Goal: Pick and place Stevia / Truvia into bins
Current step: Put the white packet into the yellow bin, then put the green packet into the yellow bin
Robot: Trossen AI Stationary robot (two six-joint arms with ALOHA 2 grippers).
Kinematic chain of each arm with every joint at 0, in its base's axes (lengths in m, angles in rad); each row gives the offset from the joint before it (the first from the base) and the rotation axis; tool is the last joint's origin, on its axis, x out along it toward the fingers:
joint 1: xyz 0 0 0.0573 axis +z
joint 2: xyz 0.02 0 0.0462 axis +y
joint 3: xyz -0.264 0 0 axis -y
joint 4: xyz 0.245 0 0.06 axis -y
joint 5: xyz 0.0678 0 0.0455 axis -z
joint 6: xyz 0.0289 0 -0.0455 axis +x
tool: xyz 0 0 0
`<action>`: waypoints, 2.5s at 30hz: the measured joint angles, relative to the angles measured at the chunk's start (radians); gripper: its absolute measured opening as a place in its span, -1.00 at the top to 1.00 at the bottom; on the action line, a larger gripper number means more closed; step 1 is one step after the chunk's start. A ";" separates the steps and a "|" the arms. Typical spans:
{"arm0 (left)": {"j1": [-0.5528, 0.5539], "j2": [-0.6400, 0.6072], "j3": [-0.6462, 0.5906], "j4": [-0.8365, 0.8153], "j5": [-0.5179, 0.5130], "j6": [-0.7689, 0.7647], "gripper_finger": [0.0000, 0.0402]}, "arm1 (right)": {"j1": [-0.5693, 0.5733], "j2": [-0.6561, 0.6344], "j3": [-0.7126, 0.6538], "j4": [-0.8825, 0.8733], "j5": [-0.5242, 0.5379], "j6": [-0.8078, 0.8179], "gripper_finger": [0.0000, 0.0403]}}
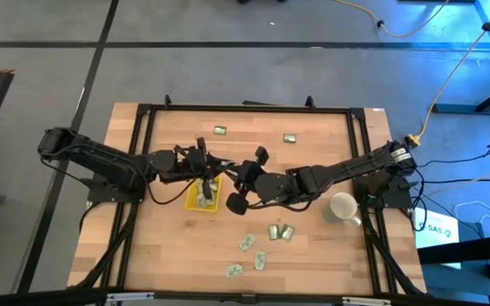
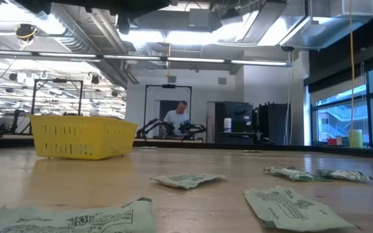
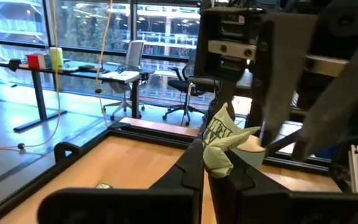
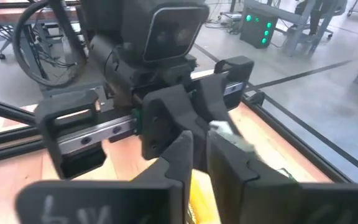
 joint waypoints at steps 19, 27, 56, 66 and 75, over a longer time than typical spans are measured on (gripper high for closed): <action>0.005 -0.209 0.000 -0.883 0.237 -0.355 0.98 | 0.110 -0.105 0.000 -0.501 -0.129 0.324 0.43; 0.008 -0.108 0.000 -1.012 0.368 -0.444 0.96 | 0.116 -0.076 0.000 -0.532 -0.144 0.357 0.43; 0.156 -0.097 0.052 -1.001 0.450 -0.438 0.59 | 0.219 -0.057 -0.001 -0.866 -0.277 0.802 0.43; 0.157 -0.170 0.058 -0.852 0.449 -0.438 0.61 | 0.212 0.046 -0.001 -0.902 -0.425 0.893 0.55; 0.157 -0.171 0.058 -0.847 0.449 -0.429 0.61 | 0.189 0.187 -0.001 -0.951 -0.618 0.940 0.59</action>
